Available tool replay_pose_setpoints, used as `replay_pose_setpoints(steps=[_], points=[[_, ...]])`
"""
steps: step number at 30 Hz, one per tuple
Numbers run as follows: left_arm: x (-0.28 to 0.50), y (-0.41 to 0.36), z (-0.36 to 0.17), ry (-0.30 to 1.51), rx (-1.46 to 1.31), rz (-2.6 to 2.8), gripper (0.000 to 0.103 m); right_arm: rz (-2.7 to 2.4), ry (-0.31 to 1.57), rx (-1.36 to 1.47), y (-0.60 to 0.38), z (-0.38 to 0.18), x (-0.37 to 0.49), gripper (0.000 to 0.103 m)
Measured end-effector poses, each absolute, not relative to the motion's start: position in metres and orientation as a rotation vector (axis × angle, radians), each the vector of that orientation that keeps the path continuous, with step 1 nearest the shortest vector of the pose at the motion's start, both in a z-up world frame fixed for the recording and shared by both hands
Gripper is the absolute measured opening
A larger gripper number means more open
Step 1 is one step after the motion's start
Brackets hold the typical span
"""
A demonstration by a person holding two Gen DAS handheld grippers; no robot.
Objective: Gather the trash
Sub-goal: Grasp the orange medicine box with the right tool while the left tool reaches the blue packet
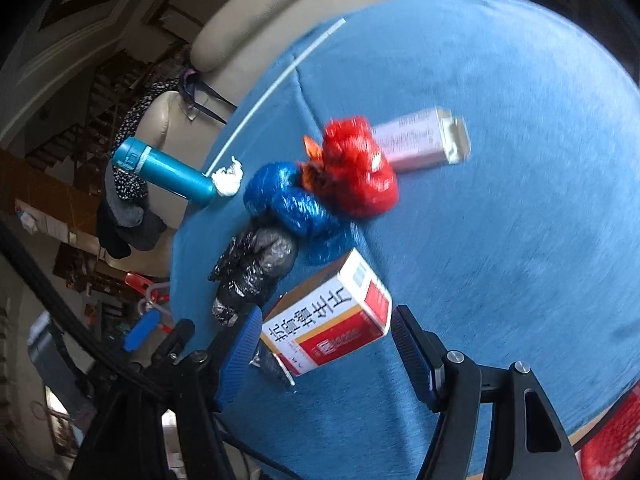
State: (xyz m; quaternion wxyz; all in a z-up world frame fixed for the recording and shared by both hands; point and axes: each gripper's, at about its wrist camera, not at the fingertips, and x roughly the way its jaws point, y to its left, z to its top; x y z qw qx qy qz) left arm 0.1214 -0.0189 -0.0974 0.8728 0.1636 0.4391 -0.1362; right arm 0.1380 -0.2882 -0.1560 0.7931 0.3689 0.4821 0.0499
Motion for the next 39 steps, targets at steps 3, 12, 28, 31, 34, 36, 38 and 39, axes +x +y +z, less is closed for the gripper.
replay_pose_setpoints(steps=[3, 12, 28, 31, 34, 36, 38, 39], points=[[0.122, -0.006, -0.11, 0.965, 0.31, -0.302, 0.067, 0.073, 1.071, 0.856, -0.286, -0.168, 0.141, 0.07], [0.112, 0.016, -0.117, 0.971, 0.243, -0.353, 0.068, -0.029, 1.081, 0.986, -0.282, -0.18, 0.154, 0.07], [0.102, -0.01, -0.126, 1.008, 0.282, -0.519, 0.074, 0.273, 1.078, 0.309, -0.232, -0.156, 0.201, 0.07], [0.102, -0.018, -0.128, 1.03, 0.283, -0.55, 0.074, 0.265, 1.073, 0.261, -0.228, -0.163, 0.203, 0.065], [0.103, -0.03, -0.128, 1.051, 0.279, -0.593, 0.074, 0.257, 1.041, 0.234, -0.231, -0.164, 0.198, 0.052], [0.104, -0.042, -0.128, 1.062, 0.274, -0.64, 0.074, 0.23, 1.036, 0.273, -0.243, -0.167, 0.193, 0.051], [0.103, -0.053, -0.129, 1.066, 0.279, -0.669, 0.074, 0.208, 1.026, 0.328, -0.262, -0.168, 0.183, 0.051], [0.103, -0.061, -0.131, 1.064, 0.286, -0.689, 0.074, 0.198, 1.02, 0.354, -0.272, -0.169, 0.177, 0.051]])
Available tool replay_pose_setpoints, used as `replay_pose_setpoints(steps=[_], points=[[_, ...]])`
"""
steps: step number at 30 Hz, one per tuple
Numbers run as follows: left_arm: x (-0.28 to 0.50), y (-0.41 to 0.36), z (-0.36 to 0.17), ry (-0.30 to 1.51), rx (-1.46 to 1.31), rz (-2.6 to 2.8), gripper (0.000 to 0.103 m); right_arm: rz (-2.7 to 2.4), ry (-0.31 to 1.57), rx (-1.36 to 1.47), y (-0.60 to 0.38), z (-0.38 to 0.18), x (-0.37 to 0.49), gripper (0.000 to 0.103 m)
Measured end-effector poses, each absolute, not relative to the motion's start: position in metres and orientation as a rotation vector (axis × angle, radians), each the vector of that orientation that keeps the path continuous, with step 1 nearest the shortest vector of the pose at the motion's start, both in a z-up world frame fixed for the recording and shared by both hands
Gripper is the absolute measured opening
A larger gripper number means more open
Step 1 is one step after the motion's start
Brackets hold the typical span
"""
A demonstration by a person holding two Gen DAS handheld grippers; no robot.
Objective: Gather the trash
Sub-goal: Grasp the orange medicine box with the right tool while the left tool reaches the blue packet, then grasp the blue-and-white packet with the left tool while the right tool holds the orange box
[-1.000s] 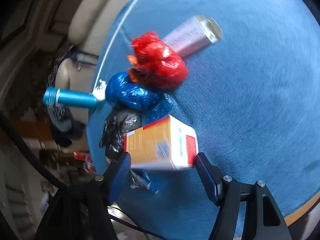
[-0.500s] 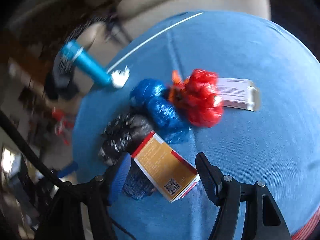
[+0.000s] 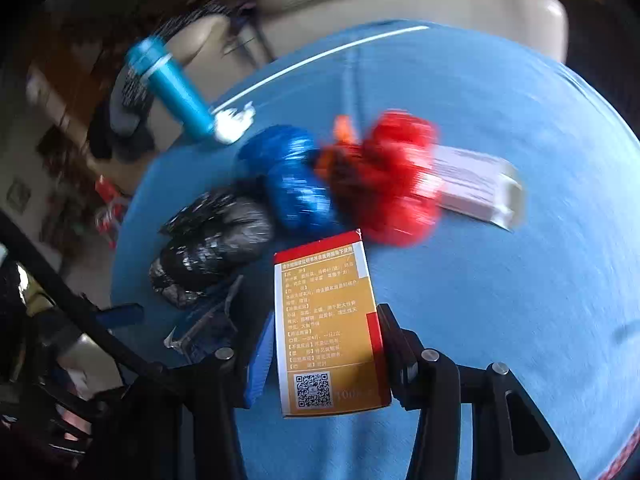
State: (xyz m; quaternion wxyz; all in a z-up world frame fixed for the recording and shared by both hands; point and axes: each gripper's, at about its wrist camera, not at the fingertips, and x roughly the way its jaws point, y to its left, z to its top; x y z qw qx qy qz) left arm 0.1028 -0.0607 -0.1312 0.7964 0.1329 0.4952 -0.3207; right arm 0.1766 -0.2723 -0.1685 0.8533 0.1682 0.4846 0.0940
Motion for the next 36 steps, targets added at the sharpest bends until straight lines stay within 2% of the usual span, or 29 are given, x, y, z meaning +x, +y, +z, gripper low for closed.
replay_pose_setpoints(steps=[8, 14, 22, 30, 36], points=[[0.123, -0.083, -0.153, 1.102, 0.329, -0.646, 0.074, 0.178, 0.963, 0.526, -0.318, -0.167, 0.125, 0.051], [0.135, -0.088, -0.158, 1.135, 0.295, -0.642, 0.079, 0.188, 0.925, 0.582, -0.332, -0.165, 0.093, 0.051], [0.136, -0.09, -0.149, 1.159, 0.25, -0.674, 0.079, 0.182, 0.908, 0.635, -0.342, -0.172, 0.08, 0.051], [0.121, -0.1, -0.157, 1.262, 0.061, -0.84, 0.08, 0.15, 0.889, 0.693, -0.355, -0.175, 0.076, 0.051], [0.106, -0.106, -0.128, 1.095, 0.238, -0.819, 0.08, 0.107, 0.864, 0.717, -0.372, -0.172, 0.068, 0.051]])
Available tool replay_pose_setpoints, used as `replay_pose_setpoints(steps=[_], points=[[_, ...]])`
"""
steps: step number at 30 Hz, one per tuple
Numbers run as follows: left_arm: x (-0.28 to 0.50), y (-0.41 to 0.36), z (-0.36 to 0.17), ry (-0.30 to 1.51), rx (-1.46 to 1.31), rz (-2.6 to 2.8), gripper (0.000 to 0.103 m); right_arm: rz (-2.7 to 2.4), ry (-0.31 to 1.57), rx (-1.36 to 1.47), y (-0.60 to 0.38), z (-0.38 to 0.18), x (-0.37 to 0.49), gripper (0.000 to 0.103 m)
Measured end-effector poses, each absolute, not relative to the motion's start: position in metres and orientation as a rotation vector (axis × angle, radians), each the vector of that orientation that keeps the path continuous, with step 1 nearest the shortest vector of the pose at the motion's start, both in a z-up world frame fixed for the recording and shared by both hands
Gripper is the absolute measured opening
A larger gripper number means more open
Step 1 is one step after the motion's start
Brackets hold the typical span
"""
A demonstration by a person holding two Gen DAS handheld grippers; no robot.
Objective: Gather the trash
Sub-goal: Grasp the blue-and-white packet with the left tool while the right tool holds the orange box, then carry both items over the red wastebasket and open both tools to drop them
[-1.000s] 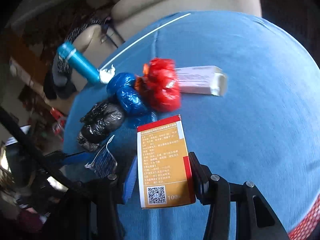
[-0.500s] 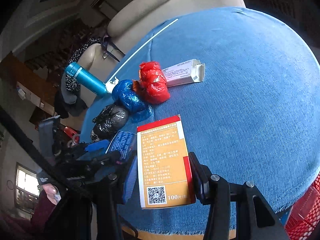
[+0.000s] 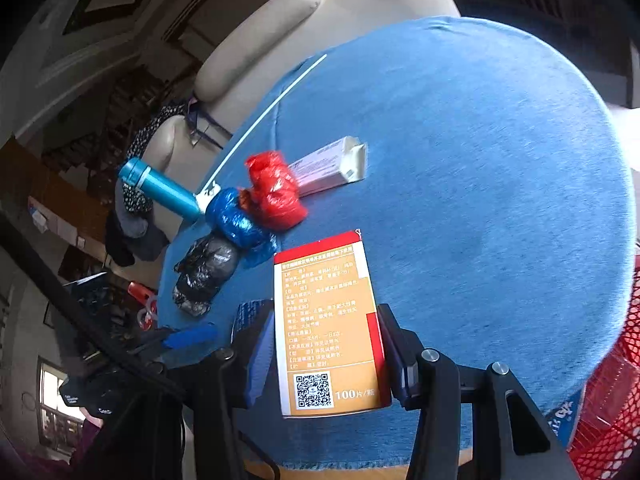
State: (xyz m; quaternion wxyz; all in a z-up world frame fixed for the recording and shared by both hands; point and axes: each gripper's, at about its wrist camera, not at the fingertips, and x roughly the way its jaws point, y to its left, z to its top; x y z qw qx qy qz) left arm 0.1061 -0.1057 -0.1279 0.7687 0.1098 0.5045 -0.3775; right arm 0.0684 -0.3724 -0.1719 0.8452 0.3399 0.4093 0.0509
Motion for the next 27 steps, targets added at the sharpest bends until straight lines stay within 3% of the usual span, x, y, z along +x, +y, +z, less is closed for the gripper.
replay_pose_setpoints(steps=[6, 11, 27], points=[[0.097, -0.134, -0.109, 0.89, 0.56, -0.955, 0.082, 0.074, 0.855, 0.759, -0.385, -0.175, 0.063, 0.051], [0.095, -0.157, -0.126, 0.836, 0.821, -1.119, 0.082, 0.088, 0.843, 0.776, -0.388, -0.17, 0.054, 0.051], [0.102, -0.166, -0.157, 0.909, 0.856, -1.219, 0.082, -0.071, 0.899, 0.552, -0.372, -0.157, 0.041, 0.051]])
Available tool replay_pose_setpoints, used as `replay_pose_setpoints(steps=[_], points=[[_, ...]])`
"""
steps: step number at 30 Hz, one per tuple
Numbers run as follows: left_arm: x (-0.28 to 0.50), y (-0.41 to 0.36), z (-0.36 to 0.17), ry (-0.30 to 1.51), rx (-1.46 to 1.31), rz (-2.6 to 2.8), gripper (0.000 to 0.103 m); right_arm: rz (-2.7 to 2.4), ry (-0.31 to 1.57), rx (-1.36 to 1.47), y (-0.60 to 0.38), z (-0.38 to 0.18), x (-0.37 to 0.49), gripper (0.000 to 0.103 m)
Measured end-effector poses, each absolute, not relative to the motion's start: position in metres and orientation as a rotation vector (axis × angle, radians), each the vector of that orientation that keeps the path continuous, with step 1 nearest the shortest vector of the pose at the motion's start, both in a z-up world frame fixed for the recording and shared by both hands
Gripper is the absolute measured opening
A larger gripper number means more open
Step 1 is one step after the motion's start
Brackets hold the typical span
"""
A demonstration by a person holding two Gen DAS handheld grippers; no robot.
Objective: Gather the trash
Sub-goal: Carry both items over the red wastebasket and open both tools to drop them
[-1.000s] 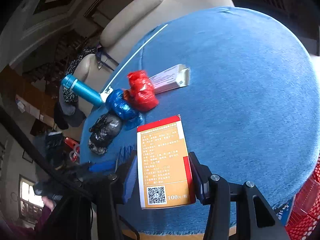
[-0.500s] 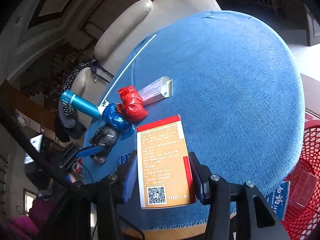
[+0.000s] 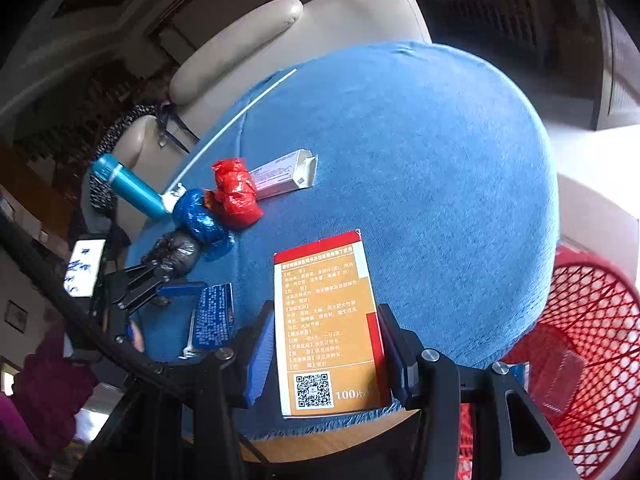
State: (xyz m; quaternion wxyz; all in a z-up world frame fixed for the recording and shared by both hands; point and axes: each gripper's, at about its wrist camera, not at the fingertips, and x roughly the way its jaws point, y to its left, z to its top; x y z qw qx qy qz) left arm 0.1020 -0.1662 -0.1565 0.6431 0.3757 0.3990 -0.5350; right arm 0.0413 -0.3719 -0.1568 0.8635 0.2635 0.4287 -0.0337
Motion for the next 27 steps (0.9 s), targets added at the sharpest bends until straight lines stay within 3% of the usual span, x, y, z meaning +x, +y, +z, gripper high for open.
replay_pose_setpoints(steps=[9, 27], points=[[0.109, -0.174, -0.152, 0.922, 0.749, -1.088, 0.075, -0.153, 0.898, 0.418, -0.366, -0.143, 0.032, 0.051], [0.073, -0.241, -0.109, 0.872, 0.684, -1.084, 0.074, -0.271, 0.826, 0.32, -0.382, -0.115, -0.014, 0.051]])
